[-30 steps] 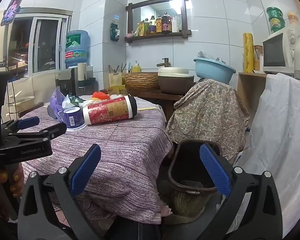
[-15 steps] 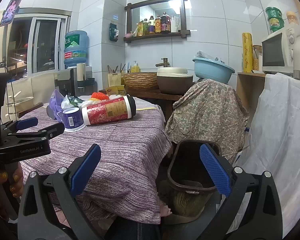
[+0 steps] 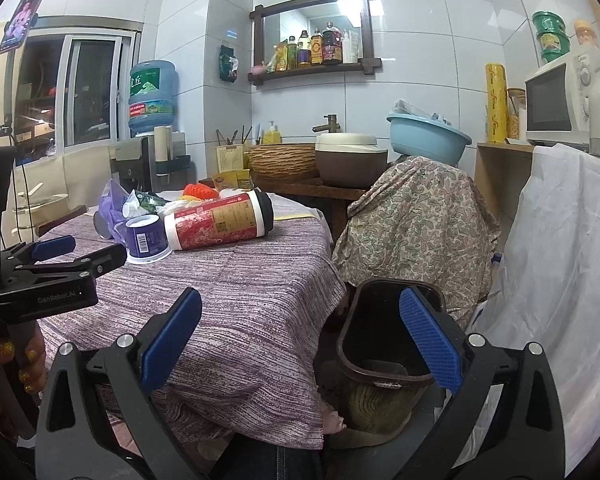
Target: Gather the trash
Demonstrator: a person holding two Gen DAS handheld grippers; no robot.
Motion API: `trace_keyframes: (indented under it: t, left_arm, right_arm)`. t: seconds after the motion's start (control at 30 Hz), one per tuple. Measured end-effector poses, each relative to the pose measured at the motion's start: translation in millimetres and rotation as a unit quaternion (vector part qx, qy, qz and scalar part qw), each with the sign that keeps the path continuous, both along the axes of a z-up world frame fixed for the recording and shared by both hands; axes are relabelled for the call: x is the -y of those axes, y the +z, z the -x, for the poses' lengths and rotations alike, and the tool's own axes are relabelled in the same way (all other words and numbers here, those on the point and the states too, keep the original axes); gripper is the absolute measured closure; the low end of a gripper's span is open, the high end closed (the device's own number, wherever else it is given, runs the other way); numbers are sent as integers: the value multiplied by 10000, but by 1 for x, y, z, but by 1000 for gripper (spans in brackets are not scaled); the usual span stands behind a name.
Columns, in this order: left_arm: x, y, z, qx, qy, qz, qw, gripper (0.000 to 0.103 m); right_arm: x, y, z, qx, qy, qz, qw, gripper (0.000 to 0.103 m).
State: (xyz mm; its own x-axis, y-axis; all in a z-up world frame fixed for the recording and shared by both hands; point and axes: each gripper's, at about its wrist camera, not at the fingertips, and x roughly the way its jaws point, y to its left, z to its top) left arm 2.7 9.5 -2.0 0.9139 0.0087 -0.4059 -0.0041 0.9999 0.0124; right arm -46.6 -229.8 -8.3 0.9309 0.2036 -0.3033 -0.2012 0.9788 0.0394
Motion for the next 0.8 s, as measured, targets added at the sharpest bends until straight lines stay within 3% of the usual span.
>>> trace_keyframes:
  t: [0.8]
  left_arm:
    - [-1,-5,-2,-66,-38,48,10000,5]
  right_arm:
    - [-3,-3,-5,-74,62,22,10000,5]
